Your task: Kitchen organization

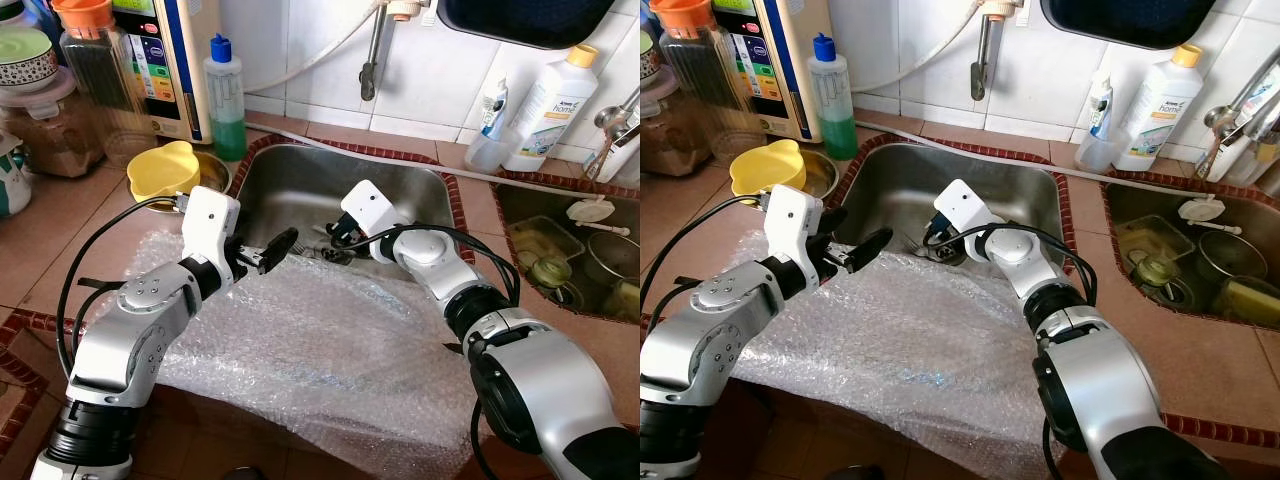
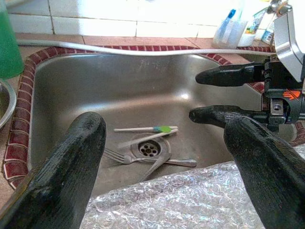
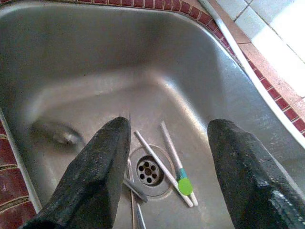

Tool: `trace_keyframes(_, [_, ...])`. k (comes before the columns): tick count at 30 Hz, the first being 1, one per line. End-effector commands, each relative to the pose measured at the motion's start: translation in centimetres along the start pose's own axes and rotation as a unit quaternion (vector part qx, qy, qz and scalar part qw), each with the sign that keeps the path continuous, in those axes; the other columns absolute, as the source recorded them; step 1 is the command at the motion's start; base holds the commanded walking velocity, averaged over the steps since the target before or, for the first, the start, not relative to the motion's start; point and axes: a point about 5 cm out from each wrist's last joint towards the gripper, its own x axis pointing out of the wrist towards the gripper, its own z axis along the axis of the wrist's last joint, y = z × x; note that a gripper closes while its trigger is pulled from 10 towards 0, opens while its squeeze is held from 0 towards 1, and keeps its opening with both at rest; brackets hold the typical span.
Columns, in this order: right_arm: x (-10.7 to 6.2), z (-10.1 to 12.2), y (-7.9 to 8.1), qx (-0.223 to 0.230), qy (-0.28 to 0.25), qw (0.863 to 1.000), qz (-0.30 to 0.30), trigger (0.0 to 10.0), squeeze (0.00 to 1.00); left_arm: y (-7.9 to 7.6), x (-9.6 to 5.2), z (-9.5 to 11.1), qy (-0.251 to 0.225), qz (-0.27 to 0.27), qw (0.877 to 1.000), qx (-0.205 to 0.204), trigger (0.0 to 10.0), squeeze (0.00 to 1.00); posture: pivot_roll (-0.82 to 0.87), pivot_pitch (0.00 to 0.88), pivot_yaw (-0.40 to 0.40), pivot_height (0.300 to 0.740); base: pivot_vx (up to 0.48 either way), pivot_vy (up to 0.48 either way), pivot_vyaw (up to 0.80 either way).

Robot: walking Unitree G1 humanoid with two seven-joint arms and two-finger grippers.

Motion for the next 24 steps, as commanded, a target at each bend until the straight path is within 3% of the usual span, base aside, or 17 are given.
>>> trace_keyframes(1, [-0.1,0.2,-0.5,0.005,-0.002,1.0,-0.003,10.0,1.0,-0.4,0.1,0.0,0.005,-0.008,1.0,0.005,10.0,0.0,0.24,0.081,-0.068,0.74,0.0,0.0,0.0])
trace_keyframes(9, [-0.1,1.6,-1.2,0.043,-0.052,0.998,-0.011,10.0,1.0,0.5,0.4,0.8,-0.013,0.023,0.999,0.02,10.0,0.0,0.23,0.079,-0.07,0.74,0.0,0.0,0.0])
trace_keyframes(16, [-0.4,3.0,-2.0,0.094,-0.118,0.989,-0.013,10.0,1.0,3.1,1.3,2.3,-0.026,0.066,0.996,0.051,10.0,0.0,0.18,0.066,-0.059,0.74,0.0,0.0,0.0])
trace_keyframes(18, [-0.6,3.2,-2.1,0.114,-0.143,0.983,-0.009,10.0,1.0,5.0,1.8,3.3,-0.034,0.117,0.99,0.064,10.0,0.0,0.17,0.061,-0.053,0.74,0.0,0.0,0.0])
trace_keyframes(22, [-0.9,3.4,-1.9,0.133,-0.171,0.976,0.0,10.0,1.0,7.4,2.1,4.2,-0.043,0.176,0.981,0.069,10.0,0.0,0.16,0.055,-0.048,0.74,0.0,0.0,0.0])
trace_keyframes(24, [-1.1,3.6,-1.4,0.134,-0.193,0.972,0.009,10.0,1.0,9.2,2.1,4.9,-0.043,0.228,0.97,0.069,10.0,0.0,0.15,0.048,-0.048,0.74,0.0,0.0,0.0])
